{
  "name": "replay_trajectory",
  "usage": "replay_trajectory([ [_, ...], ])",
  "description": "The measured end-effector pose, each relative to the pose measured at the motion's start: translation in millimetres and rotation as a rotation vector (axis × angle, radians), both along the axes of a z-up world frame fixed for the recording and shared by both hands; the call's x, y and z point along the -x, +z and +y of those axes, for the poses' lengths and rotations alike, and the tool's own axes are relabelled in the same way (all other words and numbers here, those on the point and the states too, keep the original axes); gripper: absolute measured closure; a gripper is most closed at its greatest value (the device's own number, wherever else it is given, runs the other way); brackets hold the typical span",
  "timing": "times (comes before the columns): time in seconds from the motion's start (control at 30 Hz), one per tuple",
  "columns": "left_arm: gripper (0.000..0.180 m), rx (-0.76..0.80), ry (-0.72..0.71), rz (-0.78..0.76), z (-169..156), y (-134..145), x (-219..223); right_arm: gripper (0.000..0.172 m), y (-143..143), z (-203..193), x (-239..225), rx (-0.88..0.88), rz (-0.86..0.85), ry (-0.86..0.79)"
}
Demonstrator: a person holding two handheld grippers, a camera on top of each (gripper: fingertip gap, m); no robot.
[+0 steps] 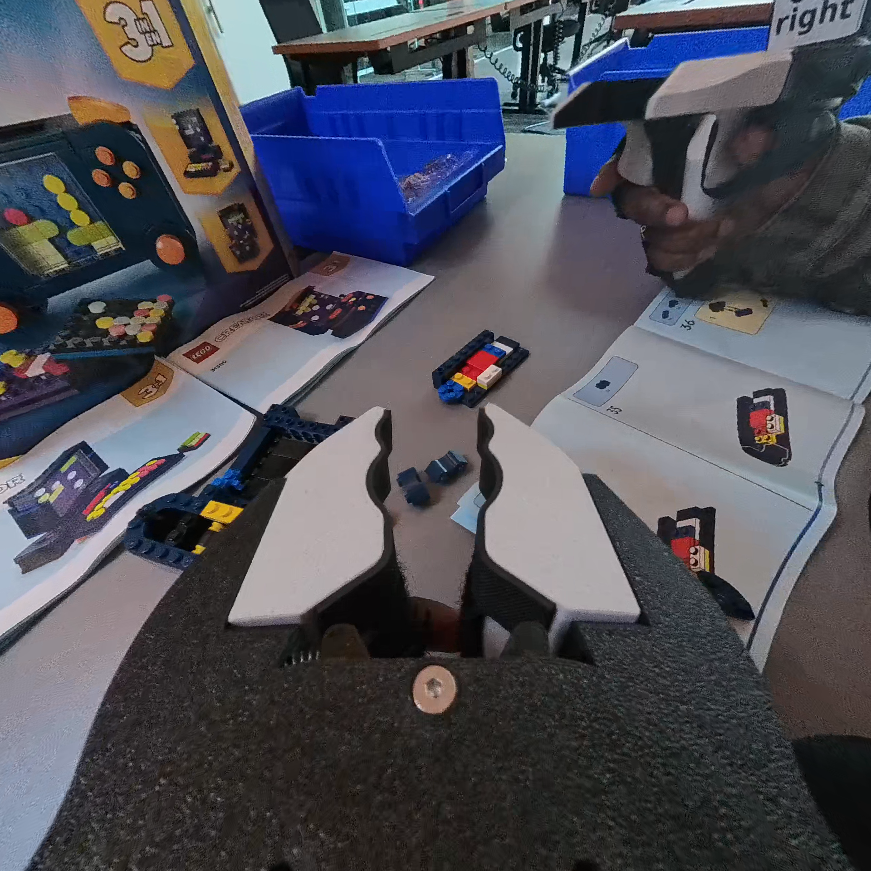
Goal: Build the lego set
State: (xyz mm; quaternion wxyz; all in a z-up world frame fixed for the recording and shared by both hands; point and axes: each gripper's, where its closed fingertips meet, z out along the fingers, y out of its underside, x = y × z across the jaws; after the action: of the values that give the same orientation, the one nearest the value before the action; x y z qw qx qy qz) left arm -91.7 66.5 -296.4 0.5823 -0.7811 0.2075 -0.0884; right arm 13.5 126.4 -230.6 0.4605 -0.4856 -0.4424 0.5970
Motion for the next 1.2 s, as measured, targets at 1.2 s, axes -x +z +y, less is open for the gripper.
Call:
replay_trajectory([
  [1.2,0.147,0.038,-0.041,0.136,-2,-13,-8,0.127,-21,-15,9,-0.104,-0.134,0.047],
])
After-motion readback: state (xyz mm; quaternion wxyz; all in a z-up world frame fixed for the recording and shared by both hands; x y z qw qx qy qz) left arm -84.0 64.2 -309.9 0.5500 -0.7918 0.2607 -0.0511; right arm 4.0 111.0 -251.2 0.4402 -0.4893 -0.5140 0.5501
